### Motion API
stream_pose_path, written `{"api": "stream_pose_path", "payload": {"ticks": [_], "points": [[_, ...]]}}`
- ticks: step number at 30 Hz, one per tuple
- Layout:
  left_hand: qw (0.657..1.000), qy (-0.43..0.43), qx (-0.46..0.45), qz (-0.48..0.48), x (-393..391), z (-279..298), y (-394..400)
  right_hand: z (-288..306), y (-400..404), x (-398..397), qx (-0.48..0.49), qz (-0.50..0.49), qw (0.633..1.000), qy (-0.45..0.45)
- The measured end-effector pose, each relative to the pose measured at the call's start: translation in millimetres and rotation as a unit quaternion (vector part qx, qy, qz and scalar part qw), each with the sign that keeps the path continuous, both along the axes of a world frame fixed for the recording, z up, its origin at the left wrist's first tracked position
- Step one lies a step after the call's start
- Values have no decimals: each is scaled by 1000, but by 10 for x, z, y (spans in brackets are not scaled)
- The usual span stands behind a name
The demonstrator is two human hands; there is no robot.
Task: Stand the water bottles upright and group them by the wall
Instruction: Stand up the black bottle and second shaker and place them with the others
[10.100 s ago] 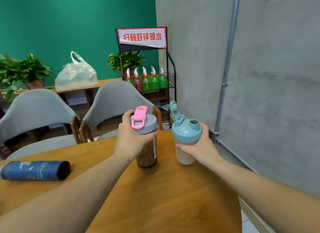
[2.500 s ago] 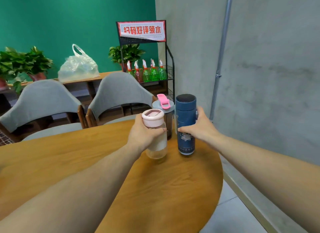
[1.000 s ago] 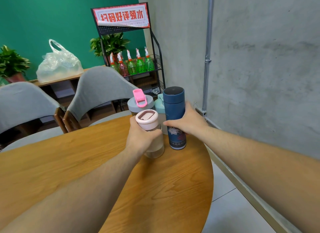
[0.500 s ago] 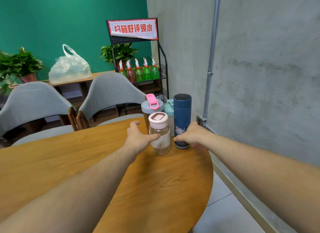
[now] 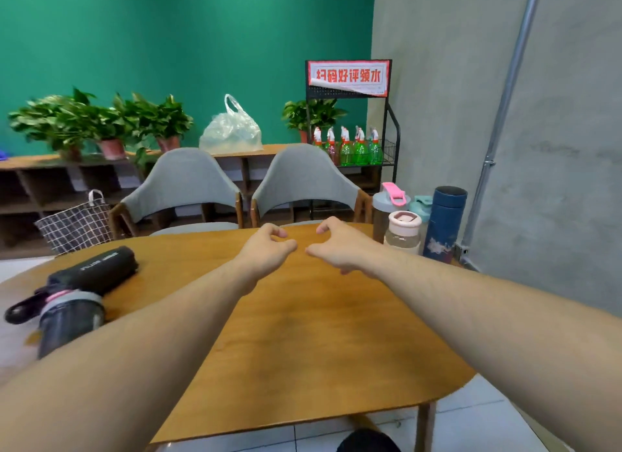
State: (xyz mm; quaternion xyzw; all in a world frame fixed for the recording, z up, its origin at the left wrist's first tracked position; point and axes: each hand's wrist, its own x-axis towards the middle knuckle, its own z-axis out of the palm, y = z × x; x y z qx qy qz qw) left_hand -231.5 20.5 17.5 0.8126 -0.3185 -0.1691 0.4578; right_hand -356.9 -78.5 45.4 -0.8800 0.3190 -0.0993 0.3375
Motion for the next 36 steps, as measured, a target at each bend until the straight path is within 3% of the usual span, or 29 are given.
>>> {"api": "stream_pose_path", "payload": {"ticks": [7,12,16,19,28,36], "points": [[994,-82,47,56,678,-15,945,-120,708,860,-11,77,997,-22],[972,-111,106,180,1320,-134,1615,-314,1045,1511,-18,145,989,11],[945,-49,132,295,1794,-322,2116,-448,1278,1997,-21,190,981,29],[934,11,138,329,2149,-562,2366,-569,1419,2328,-41,215,975,44],[928,144,189,287,2296,-697,2491,-706,1704,3181,-117,275,953,45],[940,194,128,251,2407,-747,2743,-720,1851,3877,-258,340,902,63]]}}
